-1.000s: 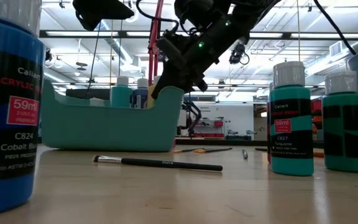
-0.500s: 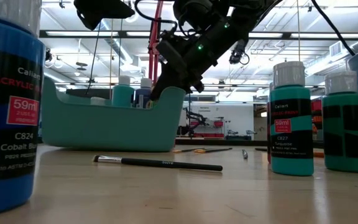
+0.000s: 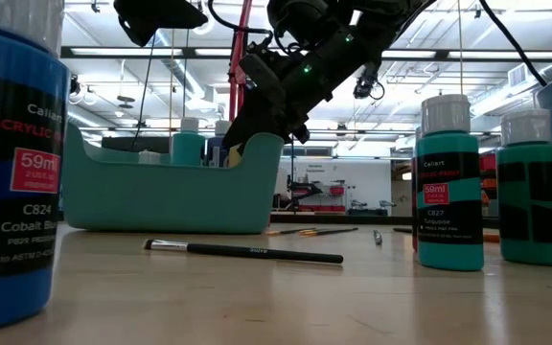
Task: Pick & Place Paint Supplies
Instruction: Put the small dark blue paint bottle into the green bin
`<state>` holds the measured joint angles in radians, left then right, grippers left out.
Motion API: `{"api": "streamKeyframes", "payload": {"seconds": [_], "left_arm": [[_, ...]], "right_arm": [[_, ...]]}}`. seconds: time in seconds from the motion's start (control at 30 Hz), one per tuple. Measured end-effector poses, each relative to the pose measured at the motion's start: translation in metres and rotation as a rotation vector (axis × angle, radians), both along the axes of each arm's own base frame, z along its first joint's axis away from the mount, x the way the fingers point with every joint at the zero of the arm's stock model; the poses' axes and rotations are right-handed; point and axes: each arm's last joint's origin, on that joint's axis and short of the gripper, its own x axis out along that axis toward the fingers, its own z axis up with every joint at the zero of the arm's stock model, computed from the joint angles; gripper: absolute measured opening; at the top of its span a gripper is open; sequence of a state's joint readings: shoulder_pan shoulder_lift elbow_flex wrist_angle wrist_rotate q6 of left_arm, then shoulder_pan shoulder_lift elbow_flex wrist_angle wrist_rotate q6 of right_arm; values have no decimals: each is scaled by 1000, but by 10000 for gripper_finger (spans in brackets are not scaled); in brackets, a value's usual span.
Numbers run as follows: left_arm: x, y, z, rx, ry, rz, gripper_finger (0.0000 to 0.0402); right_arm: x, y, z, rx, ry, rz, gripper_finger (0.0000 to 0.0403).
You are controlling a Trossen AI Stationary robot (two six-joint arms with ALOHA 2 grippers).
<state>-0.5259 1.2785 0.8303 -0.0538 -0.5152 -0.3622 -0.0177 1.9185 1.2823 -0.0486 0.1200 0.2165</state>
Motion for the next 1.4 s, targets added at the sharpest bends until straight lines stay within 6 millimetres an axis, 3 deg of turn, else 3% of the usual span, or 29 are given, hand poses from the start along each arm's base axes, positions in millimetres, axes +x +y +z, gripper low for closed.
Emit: {"api": "streamKeyframes", "payload": {"seconds": [0.37, 0.7, 1.0, 1.17, 1.3, 1.4], "left_arm": [[0, -1, -1, -73, 10, 10, 215], [-1, -6, -3, -259, 70, -67, 215], [17, -42, -22, -260, 126, -175, 215], [38, -65, 0, -186, 120, -283, 205], [44, -84, 9, -101, 210, -321, 185], [47, -97, 3, -100, 250, -320, 172]], "right_arm": [[-6, 3, 16, -5, -23, 22, 217], [-22, 31, 54, -49, -88, 126, 217], [-71, 65, 113, 43, -116, 389, 208], [-99, 77, 144, 21, -189, 457, 196], [-113, 87, 153, -2, -185, 454, 190], [-120, 94, 153, -9, -154, 464, 189]]}}
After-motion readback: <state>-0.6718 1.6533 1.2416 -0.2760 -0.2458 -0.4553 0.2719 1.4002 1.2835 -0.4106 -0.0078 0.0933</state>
